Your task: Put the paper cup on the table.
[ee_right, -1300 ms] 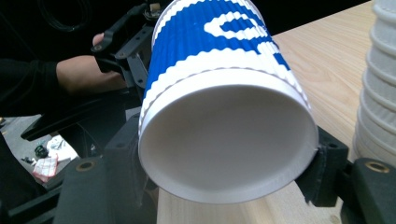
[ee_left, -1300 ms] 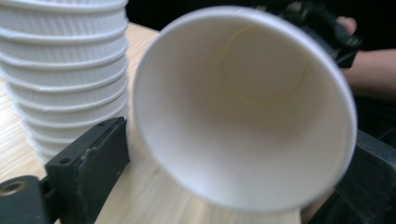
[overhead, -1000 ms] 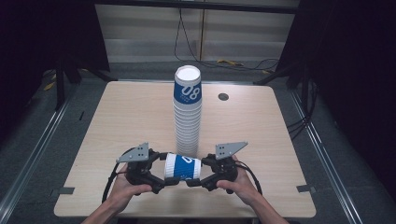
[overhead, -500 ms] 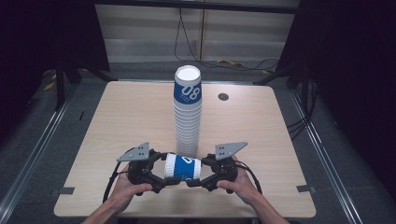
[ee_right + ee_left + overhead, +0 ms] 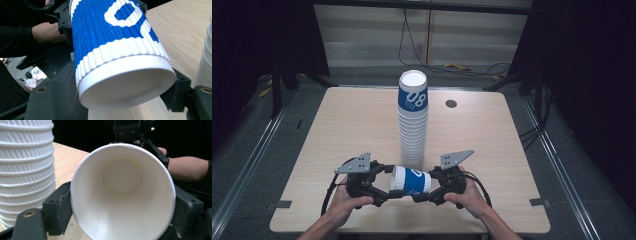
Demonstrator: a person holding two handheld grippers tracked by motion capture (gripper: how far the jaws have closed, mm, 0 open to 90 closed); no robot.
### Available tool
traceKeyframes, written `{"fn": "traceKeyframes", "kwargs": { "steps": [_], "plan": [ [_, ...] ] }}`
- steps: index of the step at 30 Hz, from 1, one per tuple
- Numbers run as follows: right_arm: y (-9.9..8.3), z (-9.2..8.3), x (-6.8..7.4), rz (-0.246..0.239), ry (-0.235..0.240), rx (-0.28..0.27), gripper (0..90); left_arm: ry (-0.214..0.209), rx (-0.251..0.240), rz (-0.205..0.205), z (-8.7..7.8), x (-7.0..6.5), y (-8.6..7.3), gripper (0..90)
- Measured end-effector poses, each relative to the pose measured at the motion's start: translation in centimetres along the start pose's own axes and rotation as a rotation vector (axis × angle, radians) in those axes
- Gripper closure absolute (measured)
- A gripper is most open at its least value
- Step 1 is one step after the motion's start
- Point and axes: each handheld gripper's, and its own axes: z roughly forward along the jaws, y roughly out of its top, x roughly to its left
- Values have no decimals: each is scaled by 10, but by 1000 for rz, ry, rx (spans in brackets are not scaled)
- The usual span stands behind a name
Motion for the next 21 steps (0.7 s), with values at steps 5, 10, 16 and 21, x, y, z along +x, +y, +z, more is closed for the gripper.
{"fn": "traceKeyframes", "kwargs": {
  "steps": [5, 10, 16, 21],
  "plan": [
    [0, 0, 1, 2, -10, 11, 243, 10, -5, 14, -3, -1, 1, 190],
    [-1, 0, 0, -1, -47, 31, 218, 36, 0, 16, -7, 0, 2, 191],
    [-1, -2, 0, -3, -81, 41, 206, 54, 4, 16, -12, 1, 3, 190],
    [-1, -8, -1, 0, -121, 58, 198, 79, 4, 11, -20, 2, 4, 190]
  ]
}}
